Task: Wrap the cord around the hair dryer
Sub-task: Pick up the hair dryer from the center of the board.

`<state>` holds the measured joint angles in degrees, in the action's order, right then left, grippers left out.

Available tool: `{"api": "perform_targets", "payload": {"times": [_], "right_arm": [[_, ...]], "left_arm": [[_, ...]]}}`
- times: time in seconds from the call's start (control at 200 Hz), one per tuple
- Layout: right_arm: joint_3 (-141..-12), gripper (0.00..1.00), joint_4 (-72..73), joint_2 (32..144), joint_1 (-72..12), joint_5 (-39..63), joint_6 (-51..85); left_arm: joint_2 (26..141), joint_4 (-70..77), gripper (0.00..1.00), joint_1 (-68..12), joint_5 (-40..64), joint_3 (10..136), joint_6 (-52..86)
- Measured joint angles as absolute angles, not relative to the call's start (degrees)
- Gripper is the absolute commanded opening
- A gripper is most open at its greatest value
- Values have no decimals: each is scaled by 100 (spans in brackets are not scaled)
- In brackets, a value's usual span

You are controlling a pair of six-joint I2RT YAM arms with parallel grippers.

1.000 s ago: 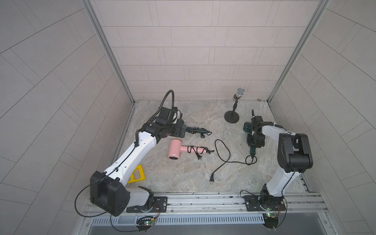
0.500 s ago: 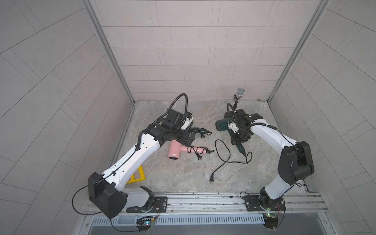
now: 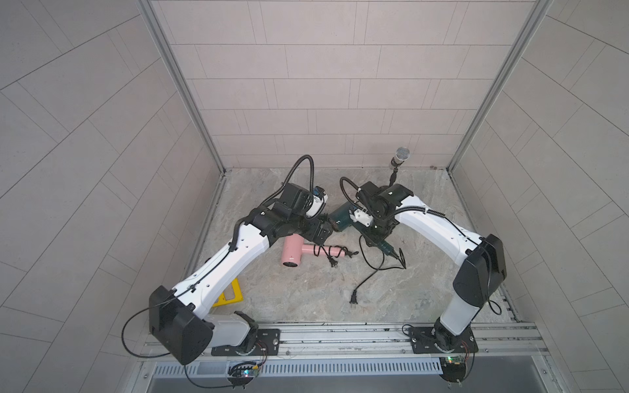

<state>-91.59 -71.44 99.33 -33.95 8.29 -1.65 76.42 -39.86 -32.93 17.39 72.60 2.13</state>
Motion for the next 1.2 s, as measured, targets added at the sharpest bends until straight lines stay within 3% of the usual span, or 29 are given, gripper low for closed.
{"api": "perform_targets", "payload": {"times": [0.565, 1.201], "right_arm": [[-9428, 5, -7363, 9974, -3999, 419, -517], [-9675, 4, -7345, 9970, -4263, 213, -617]], "left_arm": [[8558, -3509, 100, -3293, 2154, 7264, 451], [8849, -3404, 99, -3291, 2206, 7264, 456]]}}
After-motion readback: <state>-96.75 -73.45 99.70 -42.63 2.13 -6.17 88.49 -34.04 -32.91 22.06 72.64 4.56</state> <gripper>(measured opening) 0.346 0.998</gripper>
